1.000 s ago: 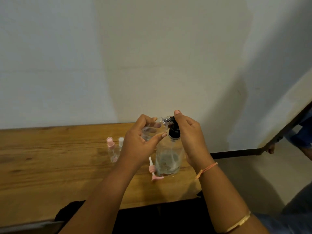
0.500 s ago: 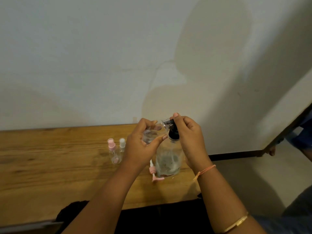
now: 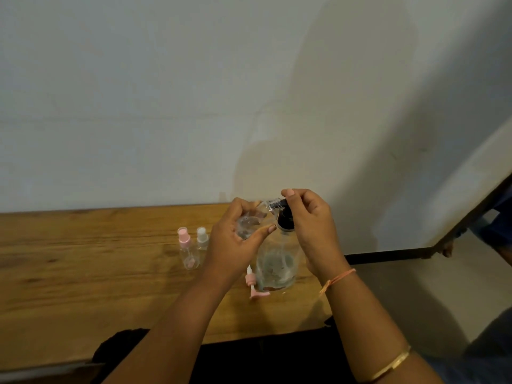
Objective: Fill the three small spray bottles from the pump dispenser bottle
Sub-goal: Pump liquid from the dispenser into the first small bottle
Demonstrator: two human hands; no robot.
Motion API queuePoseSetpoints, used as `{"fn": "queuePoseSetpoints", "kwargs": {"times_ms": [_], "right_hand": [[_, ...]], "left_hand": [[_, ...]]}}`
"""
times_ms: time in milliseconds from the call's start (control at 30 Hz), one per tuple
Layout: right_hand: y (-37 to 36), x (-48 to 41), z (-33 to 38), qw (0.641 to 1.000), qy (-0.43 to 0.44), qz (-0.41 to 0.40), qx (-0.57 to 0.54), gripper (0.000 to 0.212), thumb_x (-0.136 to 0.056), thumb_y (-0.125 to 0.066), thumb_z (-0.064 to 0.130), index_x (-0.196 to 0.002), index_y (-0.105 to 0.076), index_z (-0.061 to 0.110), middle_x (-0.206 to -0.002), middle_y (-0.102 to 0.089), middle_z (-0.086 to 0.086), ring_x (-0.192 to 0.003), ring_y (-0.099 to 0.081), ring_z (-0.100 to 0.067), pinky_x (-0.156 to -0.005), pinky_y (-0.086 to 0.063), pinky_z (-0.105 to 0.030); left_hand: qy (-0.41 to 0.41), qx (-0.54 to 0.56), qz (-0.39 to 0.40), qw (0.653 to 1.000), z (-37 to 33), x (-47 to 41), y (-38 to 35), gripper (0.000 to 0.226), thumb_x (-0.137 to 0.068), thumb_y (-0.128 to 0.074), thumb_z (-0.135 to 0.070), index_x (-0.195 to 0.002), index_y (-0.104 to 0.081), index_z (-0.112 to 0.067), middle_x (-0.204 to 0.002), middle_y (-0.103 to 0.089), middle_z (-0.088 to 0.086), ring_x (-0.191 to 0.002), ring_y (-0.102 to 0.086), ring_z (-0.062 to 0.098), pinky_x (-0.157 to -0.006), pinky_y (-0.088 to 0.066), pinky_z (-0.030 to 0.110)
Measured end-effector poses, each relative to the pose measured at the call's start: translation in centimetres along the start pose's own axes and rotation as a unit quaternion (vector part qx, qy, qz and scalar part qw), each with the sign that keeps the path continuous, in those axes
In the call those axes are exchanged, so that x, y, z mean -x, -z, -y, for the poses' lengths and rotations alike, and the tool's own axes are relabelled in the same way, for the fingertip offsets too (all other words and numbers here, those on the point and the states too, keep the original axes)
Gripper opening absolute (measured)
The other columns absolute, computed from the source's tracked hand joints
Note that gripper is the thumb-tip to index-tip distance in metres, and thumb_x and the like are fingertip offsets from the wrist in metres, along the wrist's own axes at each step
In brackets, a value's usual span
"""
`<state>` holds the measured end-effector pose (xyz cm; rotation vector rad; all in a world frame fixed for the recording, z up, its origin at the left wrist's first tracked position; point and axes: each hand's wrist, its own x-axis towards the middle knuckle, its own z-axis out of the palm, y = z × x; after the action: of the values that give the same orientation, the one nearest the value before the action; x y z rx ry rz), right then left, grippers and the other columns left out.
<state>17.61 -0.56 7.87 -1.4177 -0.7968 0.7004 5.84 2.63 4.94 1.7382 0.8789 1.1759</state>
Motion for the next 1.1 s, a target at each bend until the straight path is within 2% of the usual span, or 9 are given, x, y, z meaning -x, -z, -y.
{"fn": "queuePoseSetpoints", "kwargs": {"times_ms": [133, 267, 333, 467, 533, 667, 833, 1000, 1100], "right_hand": [[0.08, -0.05, 0.0, 1.0, -0.001, -0.004, 0.007, 0.017, -0.095, -0.051, 0.026, -0.095, -0.061, 0.012, -0.084, -0.064, 0.001, -0.075, -0.059, -0.006, -0.056, -0.046, -0.008], [-0.04, 0.3, 0.04, 1.0, 0.0, -0.02, -0.013, 0.027, -0.093, -0.052, 0.033, -0.086, -0.061, 0.009, -0.074, -0.061, 0.002, -0.061, -0.055, 0.002, -0.051, -0.044, -0.009], [-0.16, 0.36, 0.09, 1.0, -0.006, -0.025, -0.009, 0.031, -0.093, -0.051, 0.038, -0.083, -0.06, 0.01, -0.072, -0.06, 0.002, -0.062, -0.054, -0.003, -0.051, -0.044, -0.011], [-0.27, 0.41, 0.08, 1.0, -0.005, -0.026, -0.001, 0.04, -0.092, -0.049, 0.043, -0.085, -0.06, 0.006, -0.068, -0.057, 0.002, -0.06, -0.051, -0.005, -0.053, -0.043, -0.016], [-0.32, 0.39, -0.01, 1.0, 0.001, -0.022, 0.003, 0.035, -0.094, -0.048, 0.04, -0.085, -0.06, 0.008, -0.07, -0.057, 0.002, -0.063, -0.051, -0.006, -0.055, -0.043, -0.017], [-0.23, 0.11, -0.18, 1.0, 0.002, -0.015, -0.005, 0.022, -0.095, -0.049, 0.031, -0.089, -0.057, 0.011, -0.08, -0.061, 0.001, -0.07, -0.055, -0.006, -0.053, -0.044, -0.009], [-0.25, -0.09, -0.15, 1.0, 0.001, -0.019, -0.008, 0.015, -0.095, -0.052, 0.027, -0.087, -0.057, 0.015, -0.083, -0.063, -0.001, -0.073, -0.058, -0.009, -0.057, -0.047, -0.012], [-0.05, 0.46, 0.14, 0.999, -0.006, -0.022, -0.025, 0.028, -0.092, -0.052, 0.037, -0.084, -0.058, 0.011, -0.074, -0.06, 0.004, -0.065, -0.054, -0.003, -0.052, -0.044, -0.009], [0.01, 0.52, 0.27, 0.999, -0.019, -0.019, -0.019, 0.04, -0.092, -0.048, 0.046, -0.088, -0.06, 0.007, -0.078, -0.061, -0.001, -0.071, -0.056, -0.009, -0.058, -0.045, -0.018]], "left_hand": [[0.004, 0.002, -0.005, 1.0, 0.08, 0.14, -0.04, 0.035, -0.075, -0.075, -0.012, -0.087, -0.049, -0.031, -0.089, -0.06, -0.024, -0.085, -0.057, -0.018, -0.065, -0.044, 0.002], [-0.001, 0.017, -0.015, 1.0, -0.04, -0.1, -0.17, 0.031, -0.074, -0.075, -0.011, -0.085, -0.049, -0.023, -0.092, -0.062, -0.017, -0.087, -0.06, -0.013, -0.068, -0.045, 0.004], [-0.008, 0.022, -0.016, 1.0, -0.06, -0.15, -0.15, 0.031, -0.074, -0.075, -0.009, -0.086, -0.048, -0.019, -0.094, -0.062, -0.014, -0.088, -0.06, -0.014, -0.07, -0.045, 0.003], [-0.015, 0.021, -0.016, 1.0, -0.02, -0.07, -0.14, 0.032, -0.074, -0.075, -0.01, -0.085, -0.048, -0.023, -0.094, -0.062, -0.016, -0.088, -0.061, -0.012, -0.069, -0.044, 0.003], [-0.012, 0.02, -0.013, 1.0, 0.06, -0.12, -0.13, 0.031, -0.074, -0.075, -0.011, -0.086, -0.048, -0.02, -0.095, -0.062, -0.015, -0.089, -0.06, -0.013, -0.07, -0.044, 0.003], [-0.005, 0.014, -0.007, 1.0, 0.27, -0.04, -0.17, 0.031, -0.075, -0.075, -0.01, -0.085, -0.048, -0.021, -0.095, -0.061, -0.017, -0.09, -0.058, -0.017, -0.068, -0.044, 0.002], [0.002, 0.011, -0.009, 1.0, 0.15, 0.12, -0.17, 0.033, -0.074, -0.075, -0.011, -0.085, -0.048, -0.028, -0.089, -0.06, -0.023, -0.086, -0.057, -0.019, -0.065, -0.043, 0.001], [-0.008, 0.033, -0.017, 0.999, -0.07, -0.01, -0.21, 0.032, -0.074, -0.075, -0.007, -0.085, -0.049, -0.021, -0.092, -0.063, -0.013, -0.087, -0.062, -0.01, -0.071, -0.047, 0.005], [-0.011, 0.032, -0.019, 0.999, -0.11, -0.07, -0.28, 0.032, -0.074, -0.075, -0.008, -0.085, -0.049, -0.02, -0.096, -0.063, -0.012, -0.087, -0.062, -0.01, -0.072, -0.047, 0.006]]}}
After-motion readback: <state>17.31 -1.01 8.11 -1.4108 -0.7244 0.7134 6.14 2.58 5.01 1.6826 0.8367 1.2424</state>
